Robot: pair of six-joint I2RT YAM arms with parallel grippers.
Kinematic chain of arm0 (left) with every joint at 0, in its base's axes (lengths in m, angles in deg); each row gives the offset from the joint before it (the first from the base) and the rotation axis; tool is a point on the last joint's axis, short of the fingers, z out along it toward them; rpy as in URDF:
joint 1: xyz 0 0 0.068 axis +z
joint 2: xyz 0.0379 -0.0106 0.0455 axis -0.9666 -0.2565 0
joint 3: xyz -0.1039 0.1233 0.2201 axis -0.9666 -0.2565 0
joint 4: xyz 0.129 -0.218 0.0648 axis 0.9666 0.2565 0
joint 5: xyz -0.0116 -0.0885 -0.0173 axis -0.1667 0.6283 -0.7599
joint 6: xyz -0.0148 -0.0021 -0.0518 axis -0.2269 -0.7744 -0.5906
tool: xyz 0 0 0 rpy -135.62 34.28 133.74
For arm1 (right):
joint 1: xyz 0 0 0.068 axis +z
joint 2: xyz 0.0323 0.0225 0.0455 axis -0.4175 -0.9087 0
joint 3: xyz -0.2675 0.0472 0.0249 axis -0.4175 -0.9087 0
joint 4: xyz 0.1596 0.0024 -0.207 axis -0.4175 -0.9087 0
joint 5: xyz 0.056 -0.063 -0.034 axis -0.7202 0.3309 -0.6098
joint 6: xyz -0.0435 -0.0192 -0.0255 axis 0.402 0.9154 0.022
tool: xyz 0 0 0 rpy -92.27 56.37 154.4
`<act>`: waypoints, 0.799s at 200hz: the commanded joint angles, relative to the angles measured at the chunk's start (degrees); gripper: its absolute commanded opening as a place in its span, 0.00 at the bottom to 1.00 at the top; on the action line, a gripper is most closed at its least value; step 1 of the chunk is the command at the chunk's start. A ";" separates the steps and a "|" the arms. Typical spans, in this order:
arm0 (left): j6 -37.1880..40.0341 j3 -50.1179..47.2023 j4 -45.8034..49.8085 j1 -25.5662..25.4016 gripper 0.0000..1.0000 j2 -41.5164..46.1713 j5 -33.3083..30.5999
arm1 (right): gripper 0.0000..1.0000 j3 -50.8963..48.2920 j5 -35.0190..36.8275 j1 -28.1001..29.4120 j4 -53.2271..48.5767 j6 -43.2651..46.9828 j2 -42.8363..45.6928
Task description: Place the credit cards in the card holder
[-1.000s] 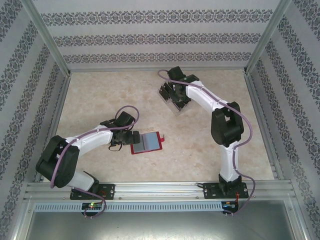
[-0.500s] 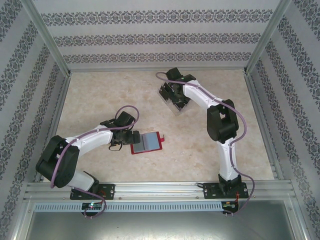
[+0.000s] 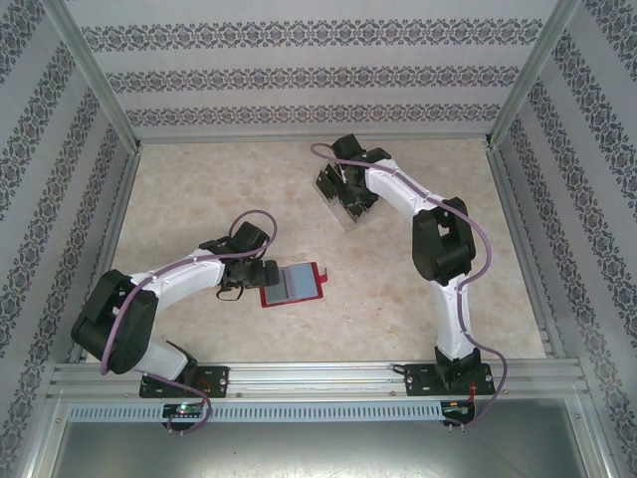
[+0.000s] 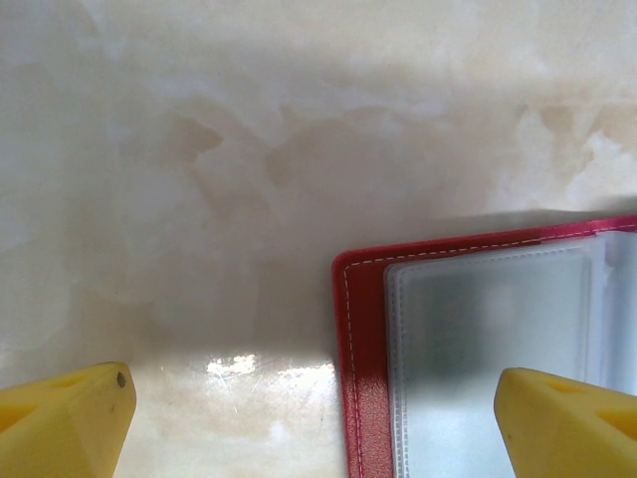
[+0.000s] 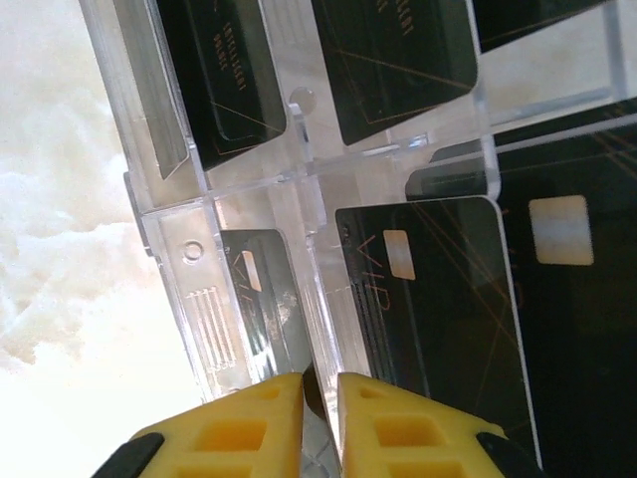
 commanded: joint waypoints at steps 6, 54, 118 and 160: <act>-0.80 -0.59 -1.23 -0.74 0.94 0.28 -1.14 | 0.13 -0.49 -1.43 -0.35 -0.83 -0.39 1.39; -0.93 -0.75 -1.64 -0.76 0.94 -0.02 -0.95 | 0.11 -0.48 -2.54 -0.42 -1.02 -0.36 1.26; -1.02 -0.79 -1.76 -0.83 0.93 0.02 -1.09 | 0.09 0.42 -3.41 -0.58 -2.06 0.19 -0.33; -1.08 -0.66 -1.67 -0.80 0.94 -0.09 -1.19 | 0.00 1.25 -4.06 -0.60 -2.08 0.10 0.72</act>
